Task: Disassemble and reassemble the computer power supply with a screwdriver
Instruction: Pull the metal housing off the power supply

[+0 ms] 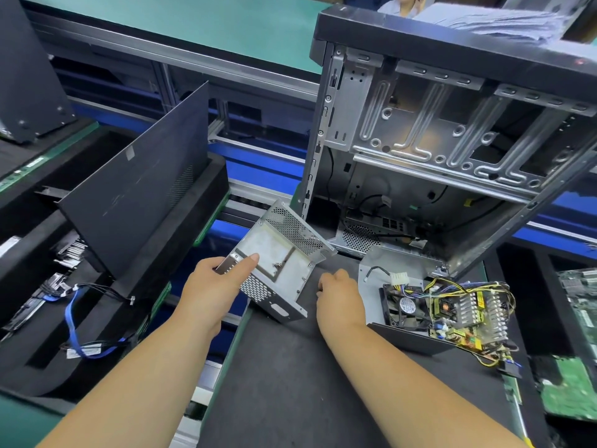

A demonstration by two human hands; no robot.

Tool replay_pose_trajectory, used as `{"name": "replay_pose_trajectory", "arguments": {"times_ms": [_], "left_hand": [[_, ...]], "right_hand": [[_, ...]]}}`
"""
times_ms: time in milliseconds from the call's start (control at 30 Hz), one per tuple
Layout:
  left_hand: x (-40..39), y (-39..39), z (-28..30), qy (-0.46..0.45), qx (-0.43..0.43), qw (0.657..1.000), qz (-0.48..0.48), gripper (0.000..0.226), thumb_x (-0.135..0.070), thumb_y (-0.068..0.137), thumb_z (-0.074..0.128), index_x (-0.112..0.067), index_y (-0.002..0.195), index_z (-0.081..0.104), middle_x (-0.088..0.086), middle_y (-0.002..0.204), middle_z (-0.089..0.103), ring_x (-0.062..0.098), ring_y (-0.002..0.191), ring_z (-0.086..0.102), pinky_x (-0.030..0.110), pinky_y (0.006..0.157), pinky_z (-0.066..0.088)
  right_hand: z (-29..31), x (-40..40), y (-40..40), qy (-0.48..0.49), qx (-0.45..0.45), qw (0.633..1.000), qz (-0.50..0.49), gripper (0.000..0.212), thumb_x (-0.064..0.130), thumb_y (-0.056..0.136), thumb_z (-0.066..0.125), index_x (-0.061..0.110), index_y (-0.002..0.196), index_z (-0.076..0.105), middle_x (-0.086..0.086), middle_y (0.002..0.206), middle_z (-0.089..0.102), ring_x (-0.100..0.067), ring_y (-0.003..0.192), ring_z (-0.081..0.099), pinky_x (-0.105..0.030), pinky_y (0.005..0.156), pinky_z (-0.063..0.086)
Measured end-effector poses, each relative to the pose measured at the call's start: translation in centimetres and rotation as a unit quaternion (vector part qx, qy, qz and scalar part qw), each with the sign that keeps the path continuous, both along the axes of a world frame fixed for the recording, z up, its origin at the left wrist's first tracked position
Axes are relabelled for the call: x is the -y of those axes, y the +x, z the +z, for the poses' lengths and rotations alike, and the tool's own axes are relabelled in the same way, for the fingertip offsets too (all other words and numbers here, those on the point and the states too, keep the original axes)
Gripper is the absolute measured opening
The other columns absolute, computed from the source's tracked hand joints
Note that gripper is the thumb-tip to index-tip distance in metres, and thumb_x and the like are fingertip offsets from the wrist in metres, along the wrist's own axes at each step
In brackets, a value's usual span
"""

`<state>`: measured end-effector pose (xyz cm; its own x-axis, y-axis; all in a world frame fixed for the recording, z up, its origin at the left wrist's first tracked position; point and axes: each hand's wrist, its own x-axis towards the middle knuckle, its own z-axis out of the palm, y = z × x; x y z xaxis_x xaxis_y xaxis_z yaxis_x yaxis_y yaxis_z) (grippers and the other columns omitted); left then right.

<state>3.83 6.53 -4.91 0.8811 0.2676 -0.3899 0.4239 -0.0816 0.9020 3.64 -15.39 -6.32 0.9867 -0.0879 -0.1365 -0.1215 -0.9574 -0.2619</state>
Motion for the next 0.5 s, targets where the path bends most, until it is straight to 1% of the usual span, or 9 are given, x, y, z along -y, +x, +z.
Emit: {"name": "replay_pose_trajectory", "arguments": {"times_ms": [100, 167, 200, 267, 333, 400, 433, 500], "left_hand": [[0.0, 0.0, -0.2, 0.001, -0.007, 1.000, 0.000, 0.091, -0.078, 0.049, 0.077, -0.004, 0.097, 0.056, -0.009, 0.076, 0.046, 0.014, 0.081, 0.054, 0.041, 0.095, 0.053], [0.0, 0.1, -0.3, -0.003, -0.008, 1.000, 0.001, 0.096, -0.079, 0.047, 0.076, -0.003, 0.102, 0.057, -0.007, 0.079, 0.048, 0.015, 0.081, 0.053, 0.041, 0.095, 0.053], [0.0, 0.1, -0.3, -0.002, -0.005, 1.000, 0.001, 0.096, -0.079, 0.048, 0.077, -0.002, 0.103, 0.057, -0.007, 0.078, 0.047, 0.015, 0.080, 0.052, 0.041, 0.094, 0.053], [0.1, 0.0, -0.3, -0.004, -0.006, 1.000, -0.001, 0.100, -0.078, 0.048, 0.076, 0.001, 0.106, 0.054, -0.007, 0.076, 0.044, 0.015, 0.078, 0.050, 0.041, 0.094, 0.053], [0.4, -0.1, -0.2, -0.008, -0.010, 1.000, -0.005, 0.099, -0.078, 0.049, 0.077, 0.000, 0.106, 0.054, -0.007, 0.076, 0.047, 0.015, 0.079, 0.052, 0.041, 0.094, 0.053], [0.7, -0.3, -0.2, -0.009, -0.011, 1.000, -0.010, 0.092, -0.075, 0.051, 0.077, 0.000, 0.100, 0.053, -0.008, 0.072, 0.048, 0.014, 0.076, 0.053, 0.041, 0.094, 0.054], [0.8, -0.4, -0.1, -0.012, -0.013, 1.000, -0.018, 0.089, -0.074, 0.052, 0.077, -0.002, 0.099, 0.055, -0.008, 0.073, 0.052, 0.014, 0.078, 0.056, 0.042, 0.094, 0.054], [1.1, -0.5, 0.1, -0.022, -0.020, 0.999, -0.039, 0.087, -0.075, 0.052, 0.077, -0.007, 0.105, 0.062, -0.003, 0.090, 0.065, 0.016, 0.092, 0.064, 0.042, 0.096, 0.053]], "right_hand": [[0.1, 0.3, 0.1, 0.022, 0.018, 1.000, 0.003, 0.021, 0.004, 0.095, 0.047, 0.009, 0.109, 0.061, -0.008, 0.115, 0.049, -0.026, 0.102, 0.048, -0.029, 0.076, 0.043], [0.2, 0.4, 0.3, 0.034, 0.031, 0.999, 0.004, 0.020, 0.004, 0.094, 0.048, 0.009, 0.106, 0.064, -0.008, 0.112, 0.053, -0.025, 0.100, 0.050, -0.030, 0.076, 0.042], [0.2, 0.4, 0.4, 0.042, 0.038, 0.998, 0.006, 0.021, 0.005, 0.094, 0.049, 0.009, 0.106, 0.065, -0.008, 0.111, 0.055, -0.025, 0.100, 0.051, -0.030, 0.077, 0.043], [0.3, 0.4, 0.6, 0.070, 0.054, 0.996, 0.025, 0.025, 0.005, 0.094, 0.049, 0.011, 0.111, 0.067, -0.006, 0.113, 0.058, -0.025, 0.103, 0.054, -0.031, 0.080, 0.044], [0.5, 0.0, 0.7, 0.105, 0.066, 0.990, 0.070, 0.028, 0.007, 0.095, 0.052, 0.013, 0.118, 0.067, -0.005, 0.117, 0.060, -0.024, 0.107, 0.056, -0.030, 0.086, 0.044], [0.6, -0.5, 0.9, 0.133, 0.068, 0.982, 0.116, 0.031, 0.012, 0.095, 0.057, 0.014, 0.125, 0.065, -0.005, 0.121, 0.060, -0.023, 0.110, 0.057, -0.028, 0.091, 0.043], [0.7, -0.8, 1.1, 0.138, 0.062, 0.980, 0.129, 0.035, 0.014, 0.094, 0.059, 0.015, 0.129, 0.063, -0.004, 0.124, 0.059, -0.022, 0.112, 0.055, -0.027, 0.093, 0.042], [0.8, -1.2, 1.4, 0.144, 0.057, 0.979, 0.132, 0.039, 0.019, 0.093, 0.063, 0.016, 0.131, 0.060, -0.002, 0.127, 0.056, -0.020, 0.116, 0.052, -0.028, 0.096, 0.042]]}}
